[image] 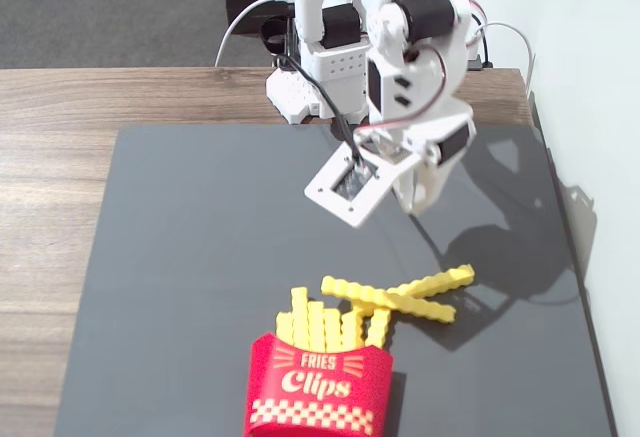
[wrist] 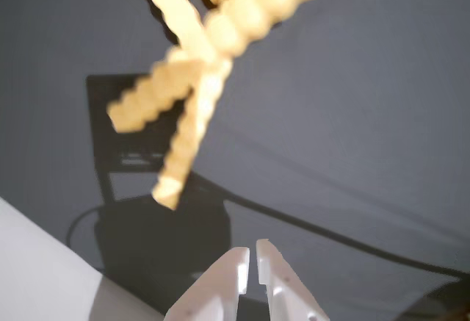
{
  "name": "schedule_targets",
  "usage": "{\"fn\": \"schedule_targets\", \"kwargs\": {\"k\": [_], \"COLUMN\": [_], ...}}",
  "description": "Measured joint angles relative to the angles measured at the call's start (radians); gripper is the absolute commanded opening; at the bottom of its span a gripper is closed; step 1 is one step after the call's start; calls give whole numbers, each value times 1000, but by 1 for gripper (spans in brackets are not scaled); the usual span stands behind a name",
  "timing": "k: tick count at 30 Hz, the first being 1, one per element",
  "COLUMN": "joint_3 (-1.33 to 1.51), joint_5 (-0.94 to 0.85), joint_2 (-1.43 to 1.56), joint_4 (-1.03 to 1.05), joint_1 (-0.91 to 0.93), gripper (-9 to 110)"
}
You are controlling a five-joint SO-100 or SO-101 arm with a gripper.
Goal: Grab a fry
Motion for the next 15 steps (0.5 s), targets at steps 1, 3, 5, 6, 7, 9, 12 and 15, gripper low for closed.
{"fn": "schedule_targets", "kwargs": {"k": [1,3,5,6,7,9,12,15], "joint_3": [-35,-98,-140,-161,-175,-195,-213,-225], "joint_5": [9,31,41,44,46,46,46,46], "joint_2": [-35,-101,-150,-175,-196,-227,-267,-310], "joint_4": [2,5,14,15,18,20,20,20], "joint_1": [0,0,-3,-8,-15,-26,-40,-54], "gripper": [1,2,11,18,20,24,26,26]}}
